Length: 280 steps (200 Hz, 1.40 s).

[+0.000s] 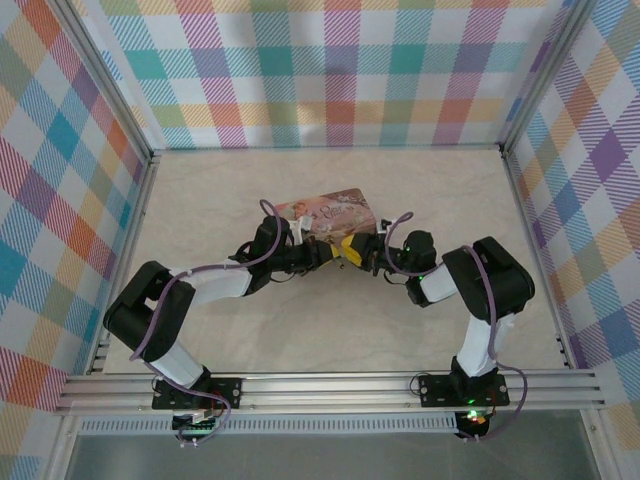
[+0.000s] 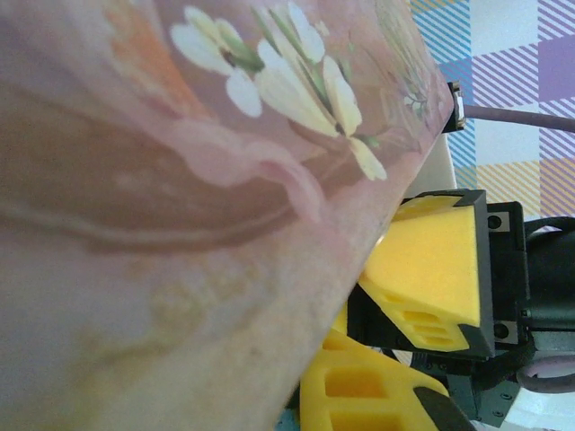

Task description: Unlock the padlock with the key

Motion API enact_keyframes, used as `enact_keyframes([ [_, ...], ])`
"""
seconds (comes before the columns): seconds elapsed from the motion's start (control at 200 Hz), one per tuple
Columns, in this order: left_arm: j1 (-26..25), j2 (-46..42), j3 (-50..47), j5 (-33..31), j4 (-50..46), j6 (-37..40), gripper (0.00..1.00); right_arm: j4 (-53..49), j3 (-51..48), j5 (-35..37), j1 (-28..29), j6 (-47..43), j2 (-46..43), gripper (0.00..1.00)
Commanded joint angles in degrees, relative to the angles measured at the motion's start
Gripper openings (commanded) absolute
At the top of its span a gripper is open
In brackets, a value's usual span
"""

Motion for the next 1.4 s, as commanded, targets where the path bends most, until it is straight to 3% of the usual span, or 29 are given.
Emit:
enact_keyframes([
  [0.0,-1.3,-2.3,0.2,6.3,4.3,2.3,0.00,0.2,-1.8,0.1,-0.3,-3.9,-2.9,0.33],
  [0.21,-1.3,-1.5,0.0,6.2,5.3,2.1,0.00,-10.4,-5.7,0.0,-0.3,-10.2,-11.6,0.32],
  [0.455,-1.3,-1.2,0.3,6.1,6.7,0.7,0.00,-19.9,-7.3,2.6,1.6,-14.6,-18.6,0.40],
  [0.63,-1.3,-1.4,-0.1,5.4,7.6,-0.1,0.00,-15.8,-10.3,5.5,2.5,-13.2,-18.2,0.43],
  [0.785,-1.3,-1.0,-0.1,5.5,8.1,-0.7,0.00,-10.3,-10.3,5.4,3.6,-11.7,-15.6,0.34],
  [1.015,-1.3,-0.5,-0.1,5.5,8.7,-1.1,0.00,-5.8,-10.4,5.6,4.4,-10.4,-12.7,0.29],
  [1.395,-1.3,-0.1,-0.2,5.1,9.0,-1.2,0.00,-0.9,-10.5,5.1,5.7,-7.9,-10.6,0.25],
])
